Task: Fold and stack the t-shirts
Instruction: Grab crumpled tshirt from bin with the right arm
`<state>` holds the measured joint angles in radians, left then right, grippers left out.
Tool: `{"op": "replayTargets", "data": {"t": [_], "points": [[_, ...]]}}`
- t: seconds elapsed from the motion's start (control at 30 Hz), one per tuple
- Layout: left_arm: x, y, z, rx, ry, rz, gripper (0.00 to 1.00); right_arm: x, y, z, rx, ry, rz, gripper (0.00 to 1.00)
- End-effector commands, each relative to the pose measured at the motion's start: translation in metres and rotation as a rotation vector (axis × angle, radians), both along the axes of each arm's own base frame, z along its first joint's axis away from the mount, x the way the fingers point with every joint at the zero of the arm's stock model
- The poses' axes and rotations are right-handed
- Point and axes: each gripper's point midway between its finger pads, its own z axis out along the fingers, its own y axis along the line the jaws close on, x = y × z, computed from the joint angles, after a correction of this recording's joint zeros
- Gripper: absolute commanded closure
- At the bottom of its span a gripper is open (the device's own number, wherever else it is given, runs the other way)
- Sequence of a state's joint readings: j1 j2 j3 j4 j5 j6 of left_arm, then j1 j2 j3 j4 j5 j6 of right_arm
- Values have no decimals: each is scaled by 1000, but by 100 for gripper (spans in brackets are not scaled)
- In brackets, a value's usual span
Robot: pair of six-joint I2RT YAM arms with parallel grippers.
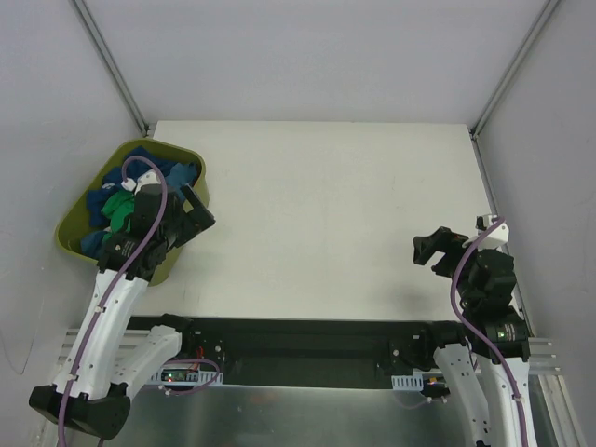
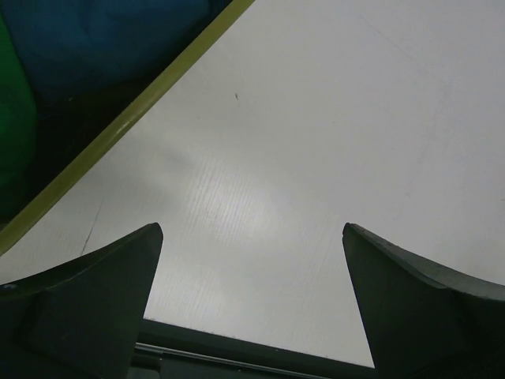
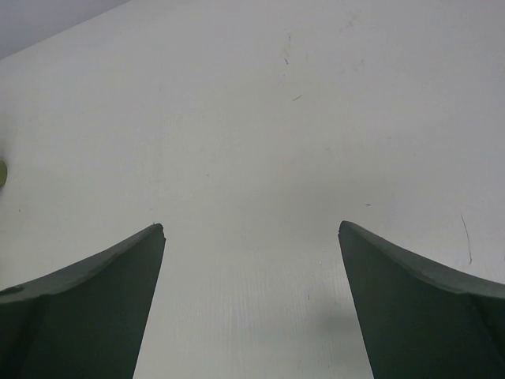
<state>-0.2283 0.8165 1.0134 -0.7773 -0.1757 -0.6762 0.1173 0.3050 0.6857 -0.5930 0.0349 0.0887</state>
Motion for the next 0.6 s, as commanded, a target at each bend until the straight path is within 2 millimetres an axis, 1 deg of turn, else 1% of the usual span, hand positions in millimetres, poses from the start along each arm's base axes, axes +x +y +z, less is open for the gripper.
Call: {"op": "replayTargets", "data": {"t": [0.0,0.03,0.07,0.1,0.13,0.17,0.2,0.23,0.27,0.3,0.33,0.37,0.4,0.43,0.47,0.5,0.53,0.57], "points": [[14,14,30,51,-61,71,1,2,4,13,10,-40,23,3],[18,16,41,60,-83,80,1,1,4,13,5,-38,26,3],[21,18,45,75,-85,86,1,1,4,14,5,-38,24,3],[27,22,44,98,-70,106,1,2,4,13,5,-38,23,3],[32,25,54,105,-87,118,1,2,4,11,2,-34,27,3],[41,28,51,127,-63,128,1,2,10,9,12,-30,57,3],[47,32,52,139,-58,147,1,4,11,6,10,-20,61,3],[54,46,61,142,-68,200,1,5,12,4,12,-13,70,3],[66,51,53,150,-25,205,1,6,13,2,10,-3,73,3],[73,60,58,134,-24,230,1,9,13,0,9,14,73,3],[80,70,54,99,-2,251,1,10,13,-1,5,25,76,3],[91,81,43,96,42,279,1,12,14,-5,4,44,76,3],[98,87,45,96,46,289,1,13,15,-6,3,52,82,3],[103,92,41,87,62,294,1,14,16,-7,2,60,87,3],[111,94,32,96,92,288,1,15,16,-8,1,70,89,3],[115,97,33,105,94,301,1,15,16,-10,-2,79,88,3],[118,103,30,122,107,317,1,15,16,-12,-2,85,90,3],[121,112,21,147,135,349,1,16,16,-12,-2,87,91,3]]}}
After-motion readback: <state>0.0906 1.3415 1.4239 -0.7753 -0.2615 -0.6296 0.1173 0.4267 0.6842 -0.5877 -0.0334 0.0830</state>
